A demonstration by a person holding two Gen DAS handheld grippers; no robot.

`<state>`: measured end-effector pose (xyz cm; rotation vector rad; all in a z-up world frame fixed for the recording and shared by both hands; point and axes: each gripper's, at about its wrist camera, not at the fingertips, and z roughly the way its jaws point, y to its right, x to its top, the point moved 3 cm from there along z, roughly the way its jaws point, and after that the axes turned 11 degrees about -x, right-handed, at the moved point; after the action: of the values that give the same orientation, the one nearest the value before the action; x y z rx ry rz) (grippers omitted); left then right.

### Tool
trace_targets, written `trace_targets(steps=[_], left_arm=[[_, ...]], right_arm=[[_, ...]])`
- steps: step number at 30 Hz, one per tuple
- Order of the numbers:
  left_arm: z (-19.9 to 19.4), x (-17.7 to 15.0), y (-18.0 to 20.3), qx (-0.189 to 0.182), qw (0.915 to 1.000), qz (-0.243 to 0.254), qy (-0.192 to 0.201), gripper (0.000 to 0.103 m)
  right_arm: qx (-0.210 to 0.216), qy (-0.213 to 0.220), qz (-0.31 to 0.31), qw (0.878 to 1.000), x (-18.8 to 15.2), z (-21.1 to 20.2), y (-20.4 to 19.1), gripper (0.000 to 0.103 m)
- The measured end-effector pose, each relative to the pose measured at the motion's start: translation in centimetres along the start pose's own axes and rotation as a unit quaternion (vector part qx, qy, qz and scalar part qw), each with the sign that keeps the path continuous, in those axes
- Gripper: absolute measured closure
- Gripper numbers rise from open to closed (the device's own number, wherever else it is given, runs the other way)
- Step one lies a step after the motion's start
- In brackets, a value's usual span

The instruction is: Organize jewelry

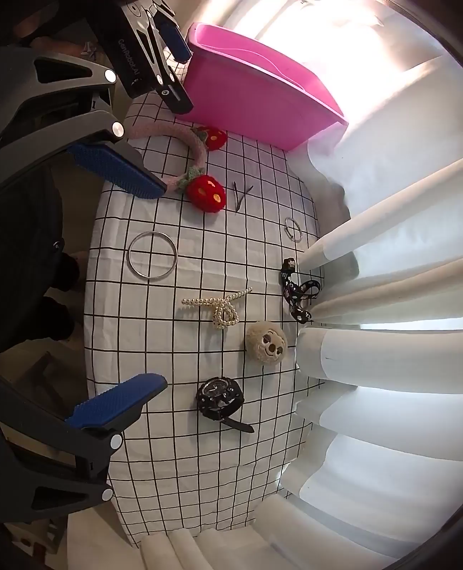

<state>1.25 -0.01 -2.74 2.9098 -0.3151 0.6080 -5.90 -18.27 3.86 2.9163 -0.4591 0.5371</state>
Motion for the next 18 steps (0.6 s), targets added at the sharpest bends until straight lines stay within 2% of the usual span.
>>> trace_targets(steps=[18], left_arm=[[-0.1,-0.1,0.0,0.007,1.0,0.001,-0.001,0.006]], right_arm=[[-0.037,0.018,-0.015,0.999,0.4,-0.9,0.9,0.009]])
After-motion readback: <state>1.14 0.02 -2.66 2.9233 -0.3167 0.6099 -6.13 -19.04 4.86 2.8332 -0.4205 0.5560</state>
